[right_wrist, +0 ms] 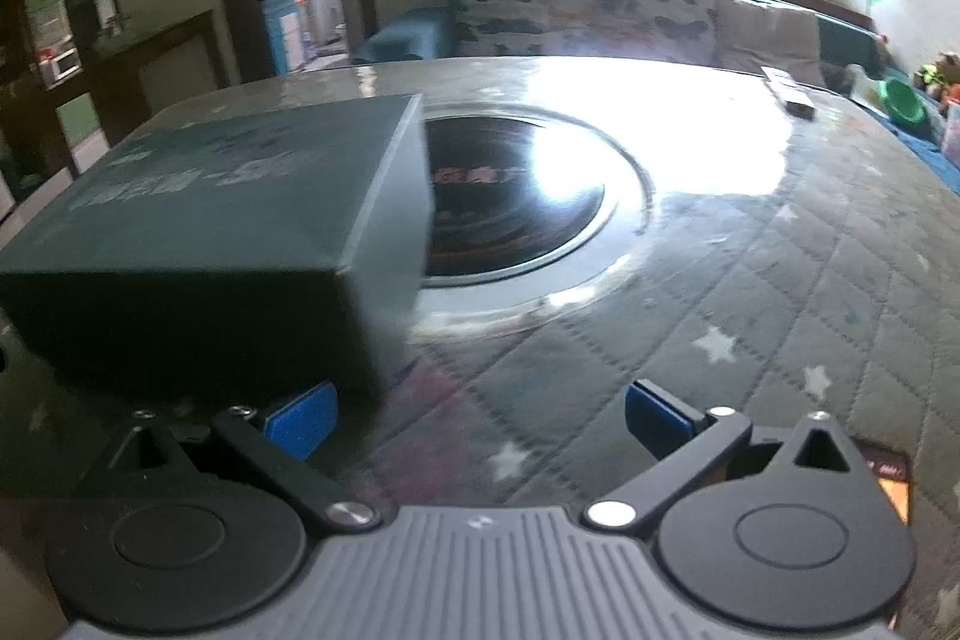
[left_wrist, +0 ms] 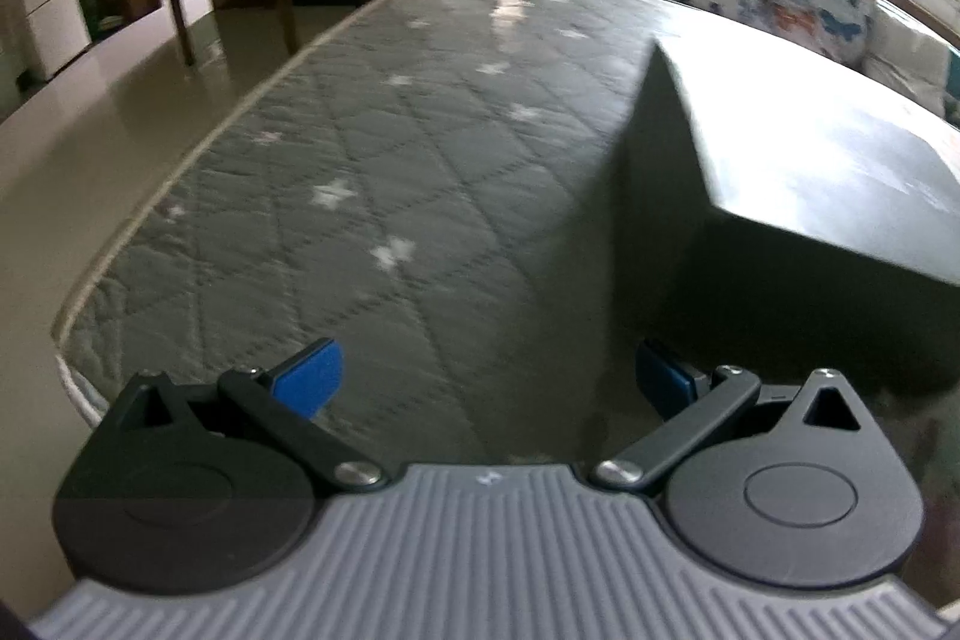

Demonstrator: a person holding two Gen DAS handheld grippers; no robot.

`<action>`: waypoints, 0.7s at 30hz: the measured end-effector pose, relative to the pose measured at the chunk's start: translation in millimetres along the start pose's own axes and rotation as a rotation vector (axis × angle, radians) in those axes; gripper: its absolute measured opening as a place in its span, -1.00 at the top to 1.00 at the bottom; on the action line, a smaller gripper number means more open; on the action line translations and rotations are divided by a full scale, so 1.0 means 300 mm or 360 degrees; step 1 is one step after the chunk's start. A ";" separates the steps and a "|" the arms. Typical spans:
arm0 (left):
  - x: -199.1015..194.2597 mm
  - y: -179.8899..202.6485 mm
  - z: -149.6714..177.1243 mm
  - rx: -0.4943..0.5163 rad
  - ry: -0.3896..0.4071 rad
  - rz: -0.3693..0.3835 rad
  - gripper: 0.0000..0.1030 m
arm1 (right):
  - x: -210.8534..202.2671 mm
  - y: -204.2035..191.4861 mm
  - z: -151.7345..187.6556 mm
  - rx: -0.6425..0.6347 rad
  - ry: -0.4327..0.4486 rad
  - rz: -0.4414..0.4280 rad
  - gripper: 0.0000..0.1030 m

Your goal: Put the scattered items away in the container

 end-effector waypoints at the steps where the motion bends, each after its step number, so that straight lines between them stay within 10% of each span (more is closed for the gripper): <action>1: 0.009 -0.017 -0.008 -0.0015 -0.0002 -0.0009 -1.00 | 0.008 0.011 -0.007 0.0008 0.0002 0.0010 -1.00; 21: 0.259 -0.271 -0.179 -0.0331 0.0104 -0.0255 -1.00 | 0.294 0.324 -0.221 0.0318 0.0181 0.0419 -1.00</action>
Point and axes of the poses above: each gripper's, at about its wrist camera, not at the fingertips, and x roughly the way its jaws point, y to its right, z to its underside, the point moved 3 cm from there along x, roughly the way its jaws point, and after that the axes turned 3 degrees about y, right-handed, at the moved point
